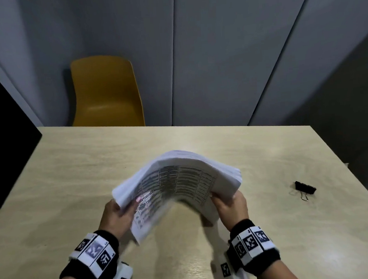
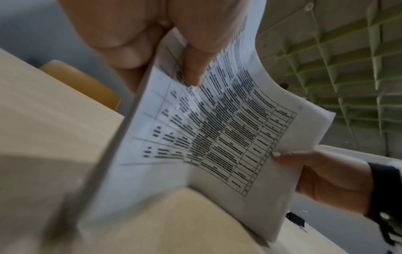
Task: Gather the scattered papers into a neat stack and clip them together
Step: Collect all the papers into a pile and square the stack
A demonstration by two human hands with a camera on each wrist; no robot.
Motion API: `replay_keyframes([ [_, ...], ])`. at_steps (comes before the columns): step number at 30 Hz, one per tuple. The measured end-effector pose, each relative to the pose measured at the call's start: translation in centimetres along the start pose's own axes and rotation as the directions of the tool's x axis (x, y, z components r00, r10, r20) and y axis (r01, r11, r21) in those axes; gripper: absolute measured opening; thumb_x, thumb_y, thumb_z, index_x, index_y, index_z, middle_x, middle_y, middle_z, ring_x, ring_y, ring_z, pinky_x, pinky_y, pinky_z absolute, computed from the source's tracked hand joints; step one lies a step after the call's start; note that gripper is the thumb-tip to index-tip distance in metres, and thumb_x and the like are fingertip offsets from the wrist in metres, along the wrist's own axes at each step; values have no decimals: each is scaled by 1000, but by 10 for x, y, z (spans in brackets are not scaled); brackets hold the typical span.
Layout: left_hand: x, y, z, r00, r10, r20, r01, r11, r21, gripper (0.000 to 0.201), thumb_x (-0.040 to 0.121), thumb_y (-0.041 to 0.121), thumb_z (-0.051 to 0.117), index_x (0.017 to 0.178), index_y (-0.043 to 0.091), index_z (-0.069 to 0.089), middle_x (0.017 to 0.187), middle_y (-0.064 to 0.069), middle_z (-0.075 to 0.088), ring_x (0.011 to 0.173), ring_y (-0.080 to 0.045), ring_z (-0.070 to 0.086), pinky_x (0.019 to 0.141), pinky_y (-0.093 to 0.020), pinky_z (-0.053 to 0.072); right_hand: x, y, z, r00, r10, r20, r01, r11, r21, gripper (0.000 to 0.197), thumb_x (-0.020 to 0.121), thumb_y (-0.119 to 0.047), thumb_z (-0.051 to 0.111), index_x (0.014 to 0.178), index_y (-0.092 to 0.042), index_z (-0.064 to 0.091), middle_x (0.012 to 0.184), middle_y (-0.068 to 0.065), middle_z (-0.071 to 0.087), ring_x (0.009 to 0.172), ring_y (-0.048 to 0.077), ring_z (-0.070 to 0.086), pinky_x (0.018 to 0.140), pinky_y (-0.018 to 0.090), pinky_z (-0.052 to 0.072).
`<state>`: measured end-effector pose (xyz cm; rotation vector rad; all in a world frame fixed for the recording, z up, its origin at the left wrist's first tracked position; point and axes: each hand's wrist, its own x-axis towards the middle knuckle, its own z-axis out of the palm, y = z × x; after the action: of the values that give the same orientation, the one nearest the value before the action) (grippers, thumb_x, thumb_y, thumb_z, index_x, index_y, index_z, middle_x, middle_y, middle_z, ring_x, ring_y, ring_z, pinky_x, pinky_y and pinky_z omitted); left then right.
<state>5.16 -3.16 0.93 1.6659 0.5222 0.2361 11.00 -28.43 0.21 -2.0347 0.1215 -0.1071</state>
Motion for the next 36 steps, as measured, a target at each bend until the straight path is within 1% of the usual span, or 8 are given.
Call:
replay_keyframes([
  [4, -3, 2, -1, 998, -60, 15, 61, 991, -123, 16, 82, 10, 67, 98, 11, 65, 97, -12, 71, 94, -27, 66, 93, -48, 49, 1, -3, 3, 977, 18, -213, -3, 997, 73, 87, 67, -28, 73, 141, -17, 28, 132, 10, 47, 121, 25, 47, 102, 42, 41],
  [7, -12, 8, 8, 990, -124, 70, 141, 931, -338, 25, 86, 0, 56, 110, 4, 60, 99, -9, 71, 85, -22, 69, 81, -40, 55, -2, -16, 6, 957, 287, -38, -238, 854, 463, 107, 67, -16, 82, 146, -27, 11, 140, 16, 40, 116, 26, 51, 99, 47, 45],
  [13, -29, 18, 28, 936, -172, 308, 325, 760, -562, 21, 75, 8, 64, 95, 0, 62, 83, -10, 75, 71, -17, 72, 57, -28, 58, -6, -38, 10, 841, 265, 472, -540, 354, 764, 33, 84, 1, 54, 117, 1, 54, 83, 14, 71, 68, 27, 69, 64, 41, 59],
  [16, -20, 15, 17, 946, -138, 292, 295, 740, -604, 71, 43, 22, 91, 105, -1, 63, 95, -16, 73, 82, -25, 72, 63, -34, 59, 2, -48, -7, 912, 168, 375, -407, 498, 766, 12, 85, 8, 52, 89, -1, 59, 57, 3, 66, 49, 15, 64, 48, 25, 53],
  [18, -7, 18, -2, 958, -99, 269, 256, 721, -644, 45, 65, 15, 76, 108, 8, 67, 98, -14, 73, 83, -24, 72, 66, -36, 59, 7, -48, -20, 942, 106, 320, -321, 573, 754, 12, 75, 3, 63, 71, -7, 59, 48, -1, 60, 42, 10, 57, 42, 20, 48],
  [24, 14, 52, -29, 851, 88, 518, 117, 929, -351, 87, 29, 45, 92, 106, 15, 64, 87, -9, 75, 75, -19, 71, 63, -30, 58, 14, -50, -37, 926, -68, 372, -184, 779, 600, 20, 68, -6, 74, 83, -10, 63, 70, 5, 67, 66, 21, 61, 61, 31, 55],
  [31, 10, 51, 4, 961, 194, 197, -149, 964, -221, 13, 68, 37, 73, 71, 24, 74, 67, 10, 72, 64, -3, 65, 65, -22, 51, 1, -51, -6, 954, -86, 287, -61, 882, 468, 13, 82, -4, 65, 76, -15, 67, 72, -1, 70, 74, 15, 63, 73, 34, 51],
  [36, 2, 54, 9, 941, 289, 174, -265, 953, -147, 23, 83, 8, 65, 78, 28, 74, 79, 17, 74, 78, 1, 68, 69, -12, 52, -1, -49, -2, 974, -127, 187, 28, 890, 456, 5, 78, -7, 65, 83, -7, 64, 80, 6, 67, 72, 9, 63, 67, 26, 52],
])
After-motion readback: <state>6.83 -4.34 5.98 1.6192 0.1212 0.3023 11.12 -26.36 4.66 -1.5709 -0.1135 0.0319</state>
